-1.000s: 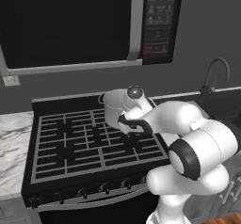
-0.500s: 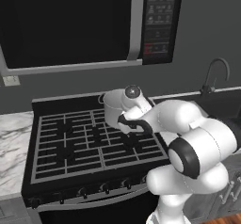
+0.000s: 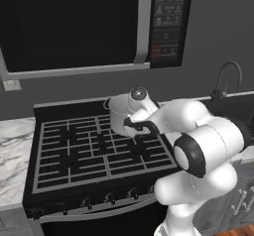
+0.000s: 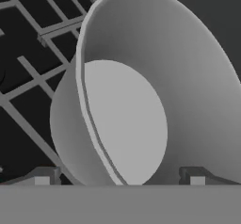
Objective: Move the pot and pan from the stove into the sink.
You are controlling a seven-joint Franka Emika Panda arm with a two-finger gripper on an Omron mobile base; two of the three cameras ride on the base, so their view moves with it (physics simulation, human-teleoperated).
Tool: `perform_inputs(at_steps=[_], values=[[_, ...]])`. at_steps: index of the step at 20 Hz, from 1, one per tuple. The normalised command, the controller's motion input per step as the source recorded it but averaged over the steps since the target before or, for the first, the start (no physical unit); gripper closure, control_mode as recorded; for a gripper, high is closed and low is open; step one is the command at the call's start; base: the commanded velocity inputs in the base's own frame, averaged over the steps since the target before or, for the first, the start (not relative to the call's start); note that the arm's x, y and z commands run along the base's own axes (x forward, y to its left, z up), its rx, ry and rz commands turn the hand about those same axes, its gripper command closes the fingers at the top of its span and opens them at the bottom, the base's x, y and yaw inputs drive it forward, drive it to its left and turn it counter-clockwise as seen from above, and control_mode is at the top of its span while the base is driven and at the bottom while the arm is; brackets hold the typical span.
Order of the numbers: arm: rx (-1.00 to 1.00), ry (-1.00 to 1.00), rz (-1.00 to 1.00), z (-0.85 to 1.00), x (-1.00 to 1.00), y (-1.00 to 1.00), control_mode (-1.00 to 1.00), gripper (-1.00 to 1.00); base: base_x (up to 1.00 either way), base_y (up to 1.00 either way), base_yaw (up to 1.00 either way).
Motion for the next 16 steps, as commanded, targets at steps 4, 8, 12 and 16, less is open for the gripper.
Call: perform_inputs(at_steps=[4, 8, 12, 16], values=[[-0.01, 0.01, 0.00, -0.03, 0.20, 0.00, -1.00, -1.00, 0.00, 0.00, 0.00], [0.00, 0.00, 0.00, 0.00, 0.02, 0.00, -1.00, -1.00, 0.00, 0.00, 0.00], [0.00, 0.00, 0.00, 0.00, 0.02, 0.00, -1.00, -1.00, 0.00, 0.00, 0.00], [-0.01, 0.01, 0.00, -0.08, 0.13, 0.00, -1.00, -1.00, 0.00, 0.00, 0.00]])
